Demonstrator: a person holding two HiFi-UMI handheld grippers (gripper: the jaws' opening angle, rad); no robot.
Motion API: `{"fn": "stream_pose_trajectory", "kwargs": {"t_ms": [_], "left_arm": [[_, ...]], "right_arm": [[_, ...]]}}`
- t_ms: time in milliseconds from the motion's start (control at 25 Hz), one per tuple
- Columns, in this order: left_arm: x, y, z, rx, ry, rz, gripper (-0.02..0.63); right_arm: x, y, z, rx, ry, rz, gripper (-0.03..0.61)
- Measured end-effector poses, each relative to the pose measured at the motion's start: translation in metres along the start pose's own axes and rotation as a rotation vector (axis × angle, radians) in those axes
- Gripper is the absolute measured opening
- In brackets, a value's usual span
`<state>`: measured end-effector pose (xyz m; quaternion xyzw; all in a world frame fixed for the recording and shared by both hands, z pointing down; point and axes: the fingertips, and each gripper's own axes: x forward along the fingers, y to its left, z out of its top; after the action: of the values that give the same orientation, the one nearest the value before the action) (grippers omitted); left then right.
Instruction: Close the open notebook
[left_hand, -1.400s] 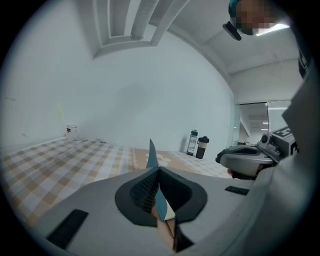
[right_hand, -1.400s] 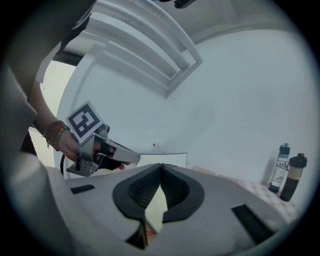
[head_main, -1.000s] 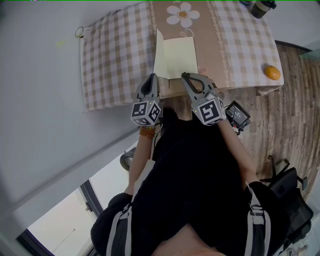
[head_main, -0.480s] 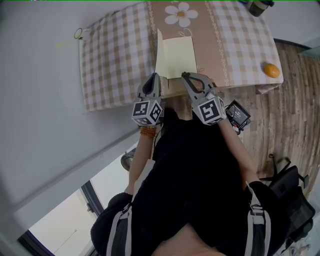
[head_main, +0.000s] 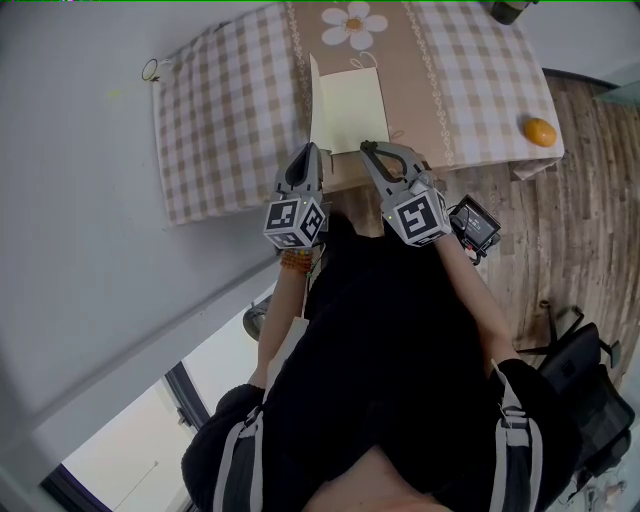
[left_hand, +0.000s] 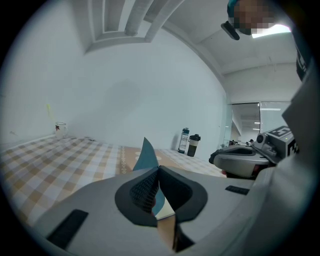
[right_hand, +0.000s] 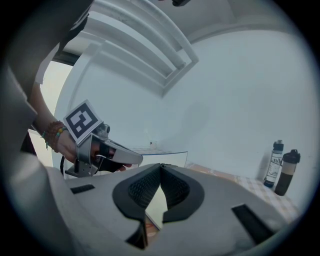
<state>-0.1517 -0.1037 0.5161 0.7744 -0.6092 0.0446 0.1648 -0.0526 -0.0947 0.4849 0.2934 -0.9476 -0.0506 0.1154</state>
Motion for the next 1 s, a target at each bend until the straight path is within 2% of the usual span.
{"fn": "stream_pose_trajectory", "kwargs": {"t_ms": [520,720,920,1000], "left_arm": [[0.002,-0.006,-0.005,-0.009,0.007,-0.008,0.012],[-0.012,-0.013,0.007,0.002,0.011,-0.017,0.012],[-0.001,-0.034,0.026,0.014,0.050,-0.016,0.012],[-0.005,-0.031,0.019,0.006,0.035,-0.033,0.012]], "right_arm": [[-0.003,0.000,-0.003,0.008,0.005,0.001,0.006],[-0.010,0.010,0.014,0.010,0.000,0.006,0.006],[-0.019,-0.012,0.029,0.047,-0.001,0.015,0.006],[-0.017,-0.003,0.026,0.027,0.004,0.005,0.006]]}}
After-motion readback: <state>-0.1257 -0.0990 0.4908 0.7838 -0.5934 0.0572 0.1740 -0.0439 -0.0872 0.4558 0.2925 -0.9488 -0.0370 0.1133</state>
